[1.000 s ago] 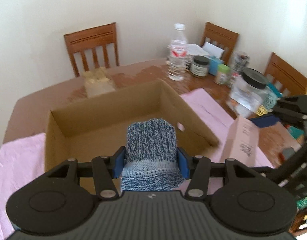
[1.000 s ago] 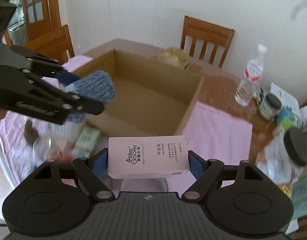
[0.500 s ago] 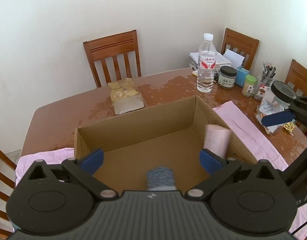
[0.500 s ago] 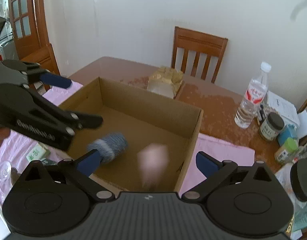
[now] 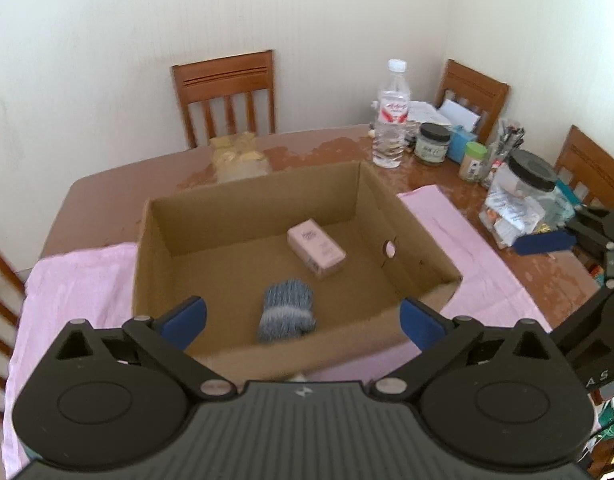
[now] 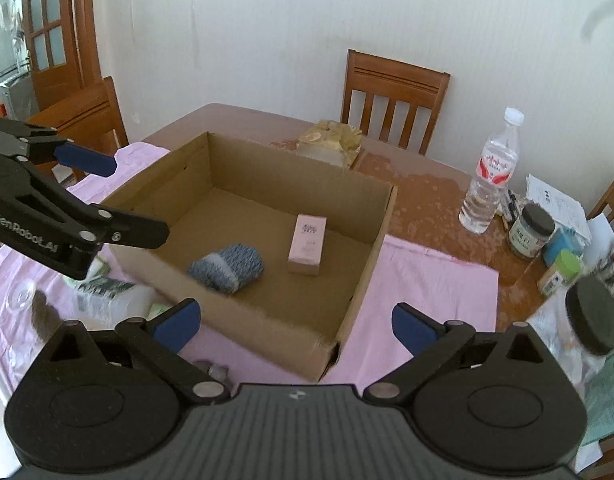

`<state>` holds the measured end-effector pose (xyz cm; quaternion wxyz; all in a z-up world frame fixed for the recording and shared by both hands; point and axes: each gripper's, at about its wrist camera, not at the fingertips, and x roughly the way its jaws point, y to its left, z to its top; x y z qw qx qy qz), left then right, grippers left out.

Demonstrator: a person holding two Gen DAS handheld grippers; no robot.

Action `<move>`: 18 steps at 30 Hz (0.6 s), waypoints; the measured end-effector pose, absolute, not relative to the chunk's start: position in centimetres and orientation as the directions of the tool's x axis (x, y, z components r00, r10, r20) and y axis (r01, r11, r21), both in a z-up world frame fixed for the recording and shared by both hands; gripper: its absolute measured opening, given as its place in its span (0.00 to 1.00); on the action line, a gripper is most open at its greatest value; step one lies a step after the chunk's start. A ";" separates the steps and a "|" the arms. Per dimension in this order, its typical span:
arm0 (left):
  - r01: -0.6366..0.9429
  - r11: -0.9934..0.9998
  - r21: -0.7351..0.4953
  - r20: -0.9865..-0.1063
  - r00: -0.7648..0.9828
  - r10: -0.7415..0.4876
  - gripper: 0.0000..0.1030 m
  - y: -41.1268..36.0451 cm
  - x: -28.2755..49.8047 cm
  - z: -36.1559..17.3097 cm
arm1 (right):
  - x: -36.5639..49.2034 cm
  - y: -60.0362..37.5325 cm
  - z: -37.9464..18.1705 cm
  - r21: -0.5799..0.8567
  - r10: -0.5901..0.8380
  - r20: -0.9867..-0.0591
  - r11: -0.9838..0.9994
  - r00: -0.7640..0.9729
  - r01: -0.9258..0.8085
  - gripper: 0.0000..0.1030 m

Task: Organize objects
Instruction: 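Carry sock and pink box into cardboard box and open both tools, then move left tool toward white knit cap while right tool moves toward tape roll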

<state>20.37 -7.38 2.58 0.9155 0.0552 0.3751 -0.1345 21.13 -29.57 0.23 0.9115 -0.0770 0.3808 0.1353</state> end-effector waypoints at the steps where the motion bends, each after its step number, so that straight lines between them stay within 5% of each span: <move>1: 0.276 0.961 -0.005 -0.704 0.681 -0.200 0.99 -7.4 19.7 2.5 | 20.5 -29.6 -0.1 -0.031 0.186 -0.719 0.954 0.669 -0.299 1.00; 18: 0.185 0.980 -0.068 -0.725 0.665 -0.176 0.99 -6.6 8.9 -2.1 | 11.2 -30.4 -4.6 -0.006 0.186 -0.751 0.957 0.634 -0.288 1.00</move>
